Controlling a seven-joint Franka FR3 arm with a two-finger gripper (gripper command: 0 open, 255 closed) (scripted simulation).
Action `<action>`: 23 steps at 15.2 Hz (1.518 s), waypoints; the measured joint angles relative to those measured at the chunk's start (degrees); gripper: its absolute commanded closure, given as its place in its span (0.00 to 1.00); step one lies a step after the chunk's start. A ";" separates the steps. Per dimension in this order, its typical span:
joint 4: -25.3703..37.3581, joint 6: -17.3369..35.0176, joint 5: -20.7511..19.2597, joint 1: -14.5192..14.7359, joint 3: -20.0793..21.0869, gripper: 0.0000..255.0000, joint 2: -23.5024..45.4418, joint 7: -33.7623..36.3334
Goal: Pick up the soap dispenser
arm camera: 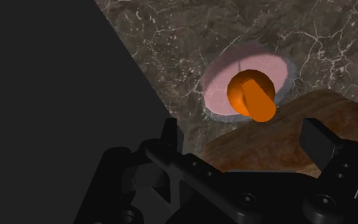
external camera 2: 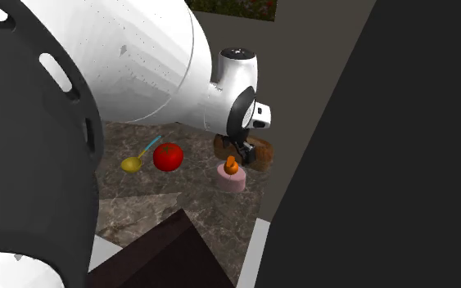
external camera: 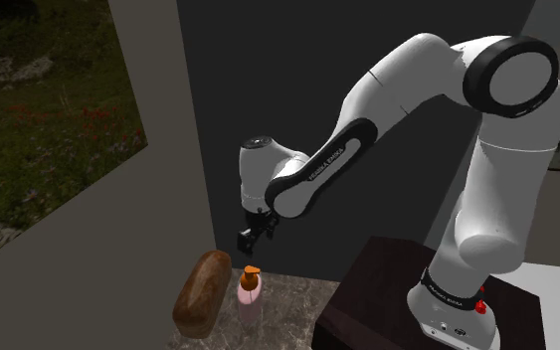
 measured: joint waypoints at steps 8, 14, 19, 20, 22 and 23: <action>8.61 3.82 -7.04 4.22 -2.17 0.00 14.85 7.29; 9.52 7.02 -9.22 5.43 -3.74 0.00 19.17 8.75; 9.69 7.40 -9.41 5.48 -3.84 1.00 19.00 8.86; 9.62 7.47 -9.43 5.51 -3.85 1.00 18.95 8.93; 9.49 7.64 -9.47 5.51 -3.88 1.00 18.89 8.96; 9.45 7.83 -9.55 5.55 -3.92 1.00 18.90 9.03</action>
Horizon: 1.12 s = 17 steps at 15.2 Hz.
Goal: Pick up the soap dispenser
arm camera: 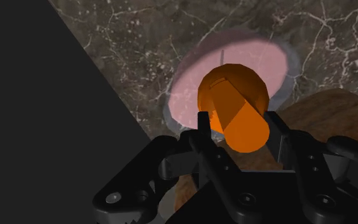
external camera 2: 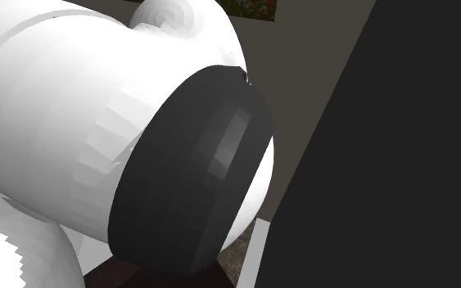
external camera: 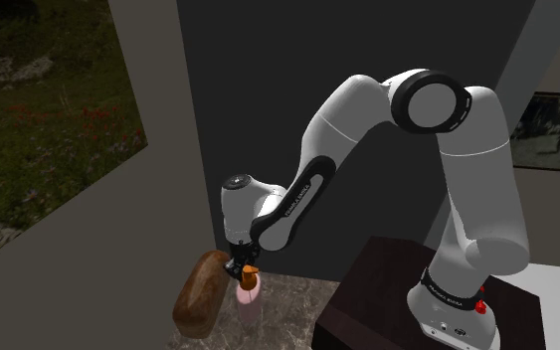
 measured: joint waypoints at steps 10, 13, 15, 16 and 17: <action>-0.38 -4.45 2.59 -1.42 1.81 1.00 -4.03 -1.89; -0.44 -6.20 3.62 -1.77 2.50 1.00 -5.91 -2.40; -0.42 -7.45 4.37 -2.12 2.91 1.00 -7.24 -2.94; -0.43 -8.01 4.72 -2.28 3.10 1.00 -7.86 -3.19; -0.43 -8.68 5.13 -2.48 3.30 1.00 -8.57 -3.52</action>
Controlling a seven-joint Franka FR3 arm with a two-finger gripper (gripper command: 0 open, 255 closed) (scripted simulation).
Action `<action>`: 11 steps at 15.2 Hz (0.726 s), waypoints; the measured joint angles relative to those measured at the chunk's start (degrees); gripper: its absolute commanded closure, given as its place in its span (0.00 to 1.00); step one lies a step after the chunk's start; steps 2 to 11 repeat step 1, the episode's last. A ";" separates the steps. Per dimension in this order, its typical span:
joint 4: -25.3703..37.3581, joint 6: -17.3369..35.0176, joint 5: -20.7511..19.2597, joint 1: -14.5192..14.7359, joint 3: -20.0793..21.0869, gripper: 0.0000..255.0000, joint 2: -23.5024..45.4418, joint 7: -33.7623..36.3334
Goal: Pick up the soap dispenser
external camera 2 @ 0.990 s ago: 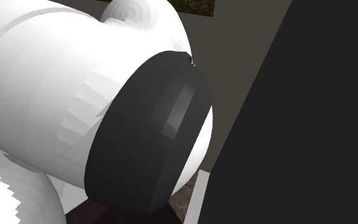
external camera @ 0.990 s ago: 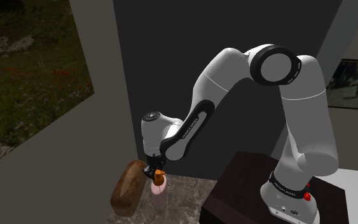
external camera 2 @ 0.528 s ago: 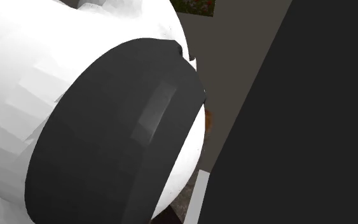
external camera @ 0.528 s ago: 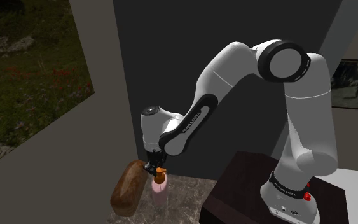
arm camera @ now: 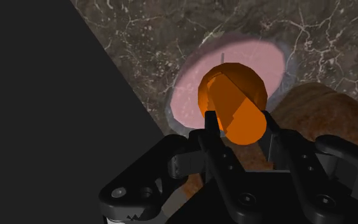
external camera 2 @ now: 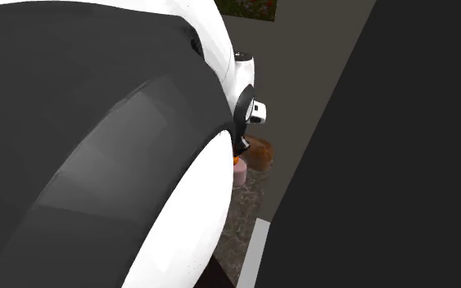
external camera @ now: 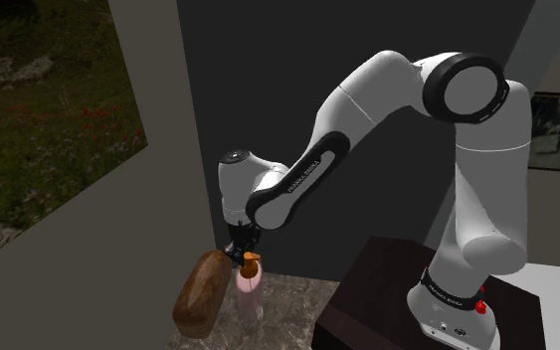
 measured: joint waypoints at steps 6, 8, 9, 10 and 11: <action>0.12 -0.39 0.18 -0.04 0.10 1.00 -0.30 -0.10; 0.12 -0.39 0.18 -0.04 0.10 1.00 -0.30 -0.10; 0.12 -0.39 0.18 -0.04 0.10 1.00 -0.30 -0.10; 0.12 -0.39 0.18 -0.04 0.10 1.00 -0.30 -0.10; 0.12 -0.39 0.18 -0.04 0.10 1.00 -0.30 -0.10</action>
